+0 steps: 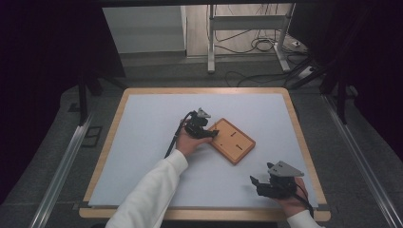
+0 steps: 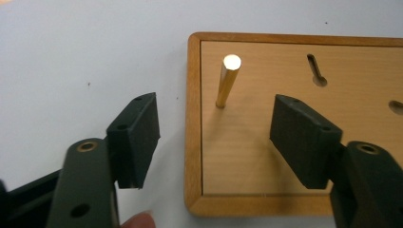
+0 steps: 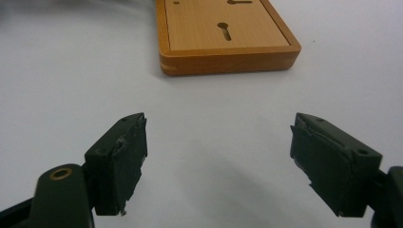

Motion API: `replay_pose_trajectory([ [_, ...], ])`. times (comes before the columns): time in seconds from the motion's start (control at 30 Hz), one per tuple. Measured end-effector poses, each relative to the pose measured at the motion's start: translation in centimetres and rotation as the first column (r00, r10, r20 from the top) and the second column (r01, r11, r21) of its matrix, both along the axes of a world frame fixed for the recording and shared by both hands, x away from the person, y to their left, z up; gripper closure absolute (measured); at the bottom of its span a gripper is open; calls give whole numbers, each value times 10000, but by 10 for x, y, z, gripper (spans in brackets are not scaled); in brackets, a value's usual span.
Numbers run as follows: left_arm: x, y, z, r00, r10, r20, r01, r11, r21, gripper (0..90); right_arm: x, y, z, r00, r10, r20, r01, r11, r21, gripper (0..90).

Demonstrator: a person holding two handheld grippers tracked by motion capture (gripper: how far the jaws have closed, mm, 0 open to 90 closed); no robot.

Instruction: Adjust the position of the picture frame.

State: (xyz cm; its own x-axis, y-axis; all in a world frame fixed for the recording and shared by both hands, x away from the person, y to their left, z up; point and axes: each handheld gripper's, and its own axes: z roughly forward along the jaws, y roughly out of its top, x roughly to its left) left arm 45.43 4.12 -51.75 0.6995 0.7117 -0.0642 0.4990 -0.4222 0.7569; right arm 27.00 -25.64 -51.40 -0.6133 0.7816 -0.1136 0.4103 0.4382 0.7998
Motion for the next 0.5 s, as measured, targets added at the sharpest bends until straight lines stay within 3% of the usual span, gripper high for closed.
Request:
replay_pose_trajectory([
  [0.17,5,-7,-2,9998,-44,210,47,9998,-172,430,1,-1,-1,10000,8,-54,-8,10000,-63,202],
  [0.37,7,-12,-5,9992,-83,389,87,9999,-86,615,0,-2,0,10000,-48,-45,47,9999,-92,202],
  [0.5,8,-12,-5,9993,23,385,-11,9995,-305,726,1,-2,0,9999,-74,-78,73,9999,-104,202],
])
